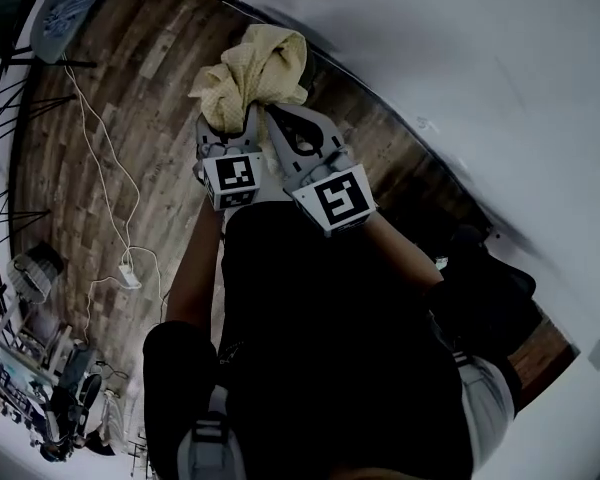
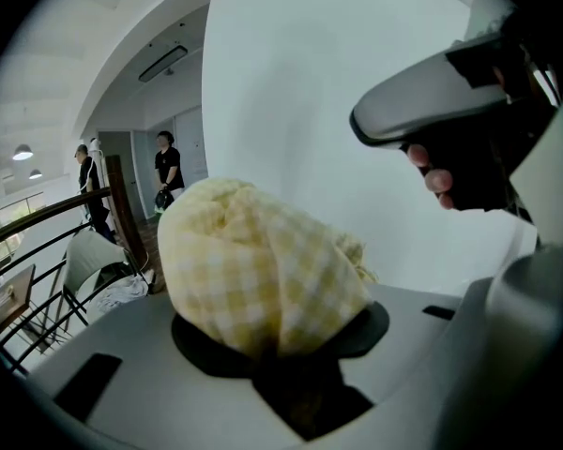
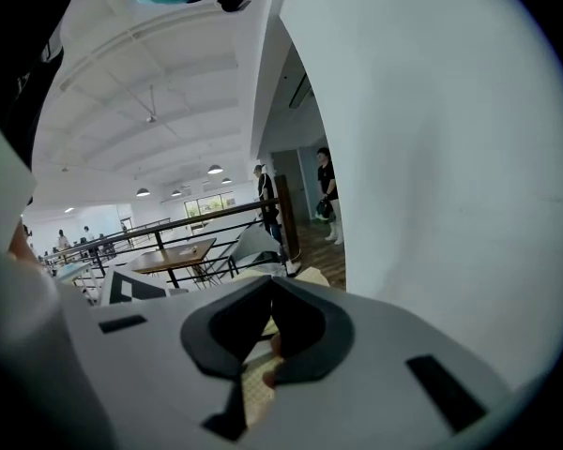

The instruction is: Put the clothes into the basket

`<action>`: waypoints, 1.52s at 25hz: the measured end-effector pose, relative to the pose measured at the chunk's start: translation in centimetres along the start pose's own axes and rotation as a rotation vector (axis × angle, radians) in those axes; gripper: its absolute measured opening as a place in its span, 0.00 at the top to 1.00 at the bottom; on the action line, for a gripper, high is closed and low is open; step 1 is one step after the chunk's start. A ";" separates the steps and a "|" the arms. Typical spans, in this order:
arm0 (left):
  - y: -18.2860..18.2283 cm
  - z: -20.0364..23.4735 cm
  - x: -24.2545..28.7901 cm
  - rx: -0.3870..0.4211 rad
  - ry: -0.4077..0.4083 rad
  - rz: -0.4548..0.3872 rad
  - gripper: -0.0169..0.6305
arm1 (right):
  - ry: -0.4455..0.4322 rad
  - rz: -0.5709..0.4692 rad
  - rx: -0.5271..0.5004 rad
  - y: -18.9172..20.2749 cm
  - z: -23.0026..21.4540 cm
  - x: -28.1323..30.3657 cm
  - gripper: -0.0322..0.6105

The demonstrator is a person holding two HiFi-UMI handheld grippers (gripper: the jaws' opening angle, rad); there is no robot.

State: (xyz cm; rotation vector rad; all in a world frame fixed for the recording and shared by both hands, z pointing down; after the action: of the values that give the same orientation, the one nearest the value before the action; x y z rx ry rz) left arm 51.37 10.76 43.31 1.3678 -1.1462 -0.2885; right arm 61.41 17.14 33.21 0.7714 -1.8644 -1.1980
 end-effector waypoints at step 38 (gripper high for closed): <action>22.9 -10.4 22.3 -0.115 0.016 0.201 0.69 | 0.220 0.162 0.212 25.5 -14.5 3.6 0.93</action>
State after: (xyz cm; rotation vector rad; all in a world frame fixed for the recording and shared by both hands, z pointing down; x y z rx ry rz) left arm 59.85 6.41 75.51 1.1428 -1.2243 -0.1952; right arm 69.90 17.09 61.56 0.8139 -1.8485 -0.7901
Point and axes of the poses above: the fingertips, and each gripper's own axes: x forward along the fingers, z to its left, y out of its underside, the point moved 8 cm from there along -x, backward along the fingers, and after that the axes turned 14 degrees about -y, right-handed, at the moved point
